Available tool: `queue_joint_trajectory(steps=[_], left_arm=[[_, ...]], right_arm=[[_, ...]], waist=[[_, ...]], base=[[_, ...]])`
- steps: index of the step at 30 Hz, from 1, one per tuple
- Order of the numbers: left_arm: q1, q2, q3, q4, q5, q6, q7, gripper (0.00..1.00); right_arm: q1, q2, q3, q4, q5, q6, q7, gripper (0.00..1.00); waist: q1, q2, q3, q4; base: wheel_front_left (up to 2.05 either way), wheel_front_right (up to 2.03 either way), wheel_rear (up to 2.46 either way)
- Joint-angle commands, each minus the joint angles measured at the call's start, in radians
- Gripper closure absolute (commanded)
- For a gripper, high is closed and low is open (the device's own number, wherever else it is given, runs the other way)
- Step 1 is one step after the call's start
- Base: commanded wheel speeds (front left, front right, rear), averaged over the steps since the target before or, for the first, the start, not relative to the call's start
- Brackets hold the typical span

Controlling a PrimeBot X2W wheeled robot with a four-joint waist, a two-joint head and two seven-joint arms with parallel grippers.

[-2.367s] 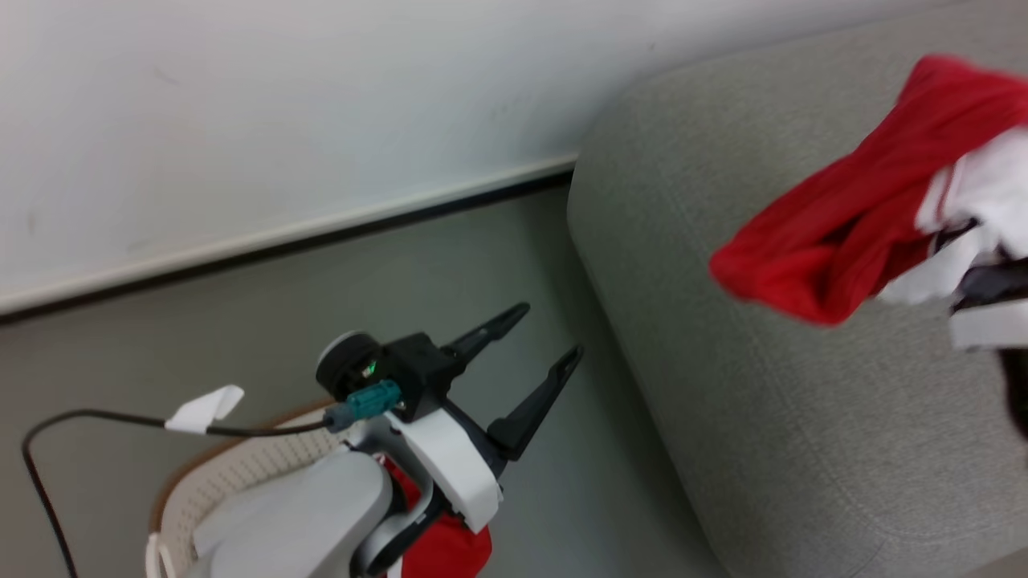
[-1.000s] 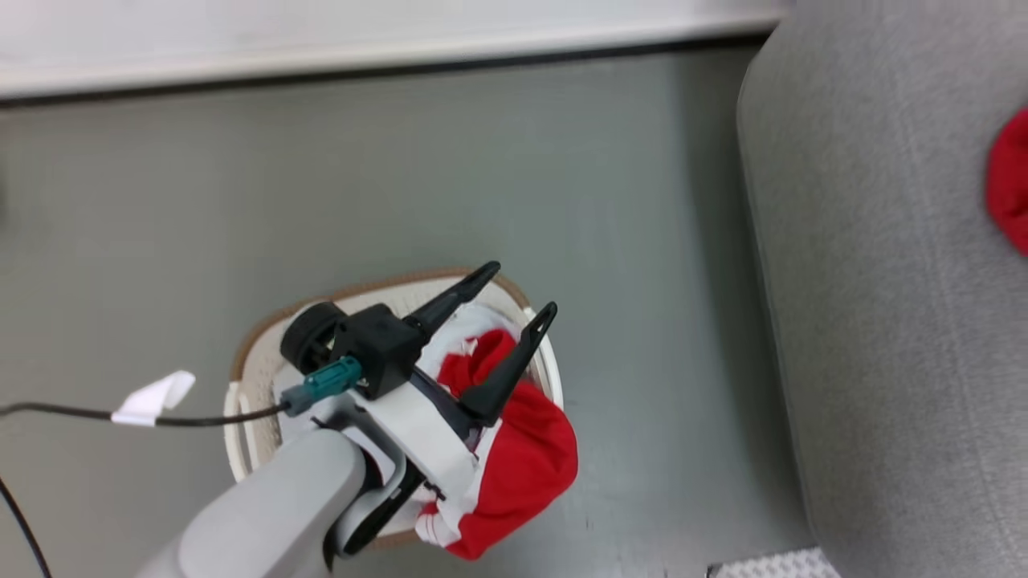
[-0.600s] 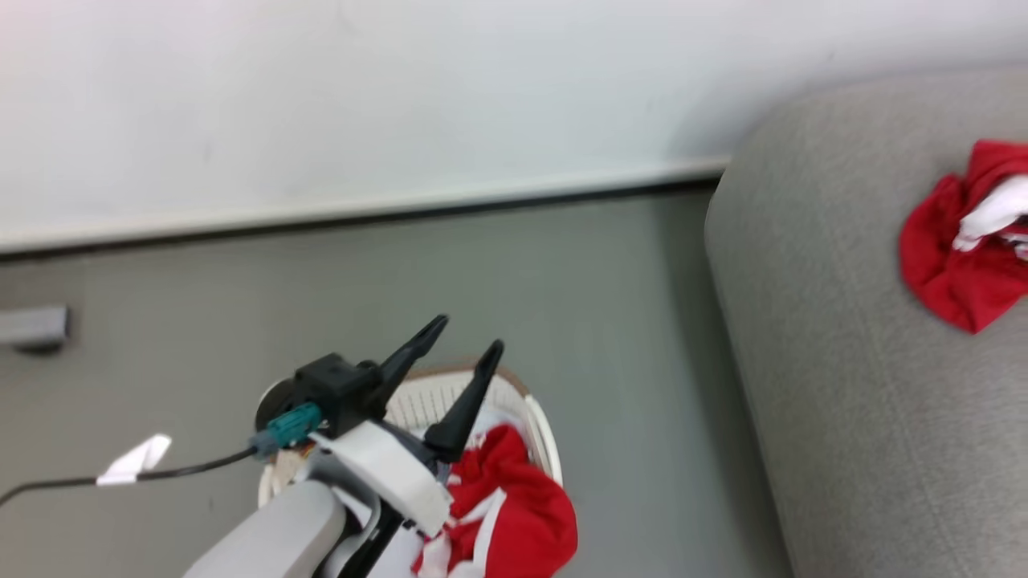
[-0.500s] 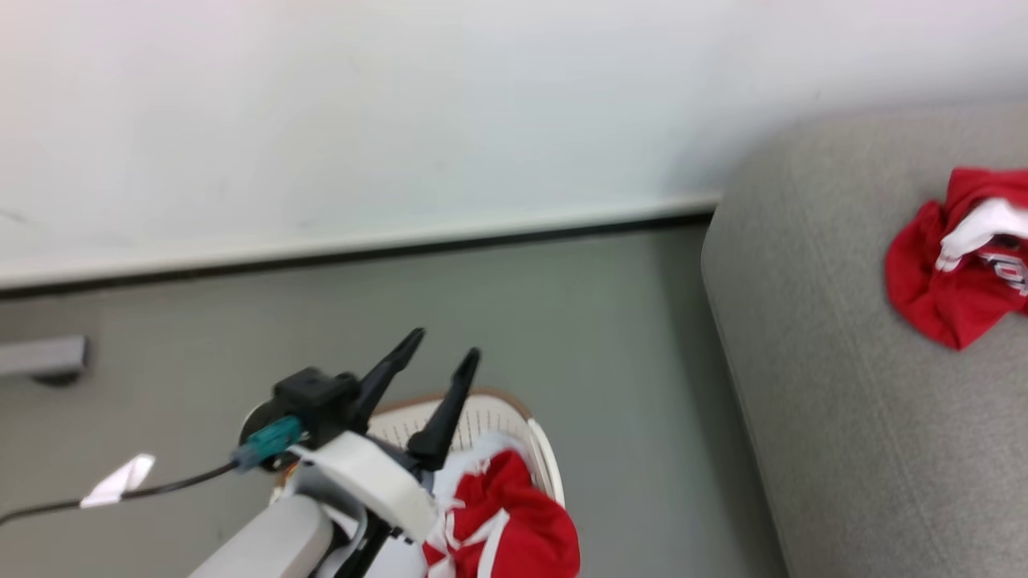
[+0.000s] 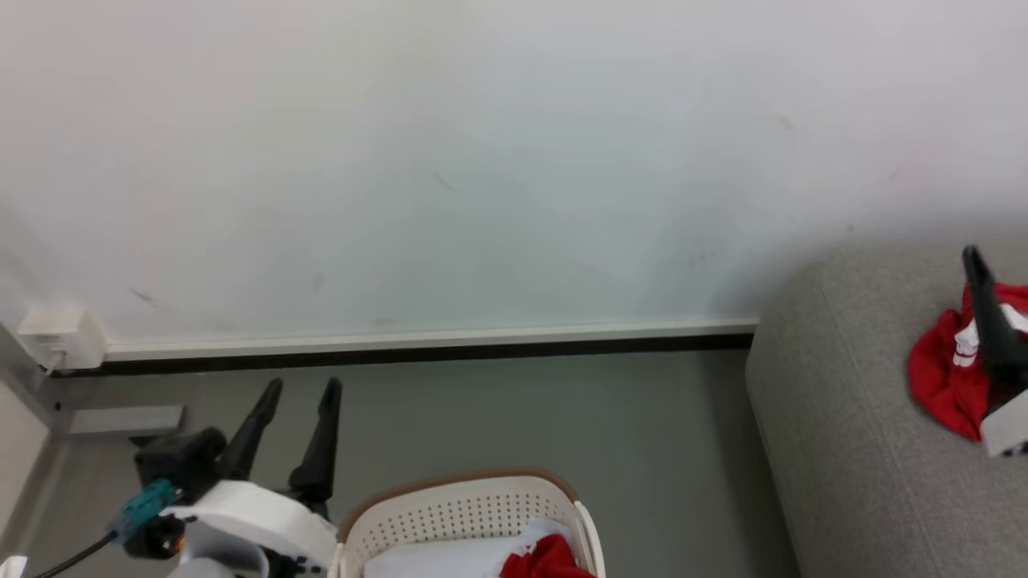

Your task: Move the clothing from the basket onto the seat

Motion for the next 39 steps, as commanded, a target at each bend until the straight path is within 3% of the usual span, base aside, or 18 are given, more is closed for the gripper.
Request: queue_joint_trajectory(steps=[1, 9, 20, 30, 39], left_arm=[[0.027, -0.007, 0.024, -0.002, 0.021, -0.001, 0.000, 0.00], [0.137, -0.060, 0.182, -0.017, 0.115, -0.026, 0.000, 0.00], [0.268, -0.207, 0.379, -0.033, 0.260, -0.106, -0.001, 0.00], [0.240, -0.281, 0.454, 0.009, 0.356, -0.191, -0.001, 0.00], [0.233, -0.319, 0.498, 0.039, 0.404, -0.233, -0.001, 0.00]], right_arm=[[0.052, 0.037, -0.018, -0.002, -0.014, -0.002, -0.027, 0.00], [0.266, 0.208, -0.044, -0.072, -0.085, -0.002, -0.167, 0.00], [0.395, 0.349, -0.047, -0.105, -0.204, -0.002, -0.200, 0.00], [0.357, 0.347, -0.026, -0.099, -0.239, -0.002, -0.201, 0.00], [0.351, 0.345, -0.018, -0.088, -0.230, -0.002, -0.201, 0.00]], waist=[[0.0003, 0.0000, -0.024, 0.026], [0.0003, 0.0000, -0.050, 0.065], [0.0003, 0.0000, -0.037, 0.083], [0.0003, 0.0000, -0.023, 0.093], [0.0003, 0.0000, -0.018, 0.085]], base=[[0.00, 0.00, 0.00], [0.00, 0.00, 0.00], [0.00, 0.00, 0.00], [0.00, 0.00, 0.00], [0.00, 0.00, 0.00]])
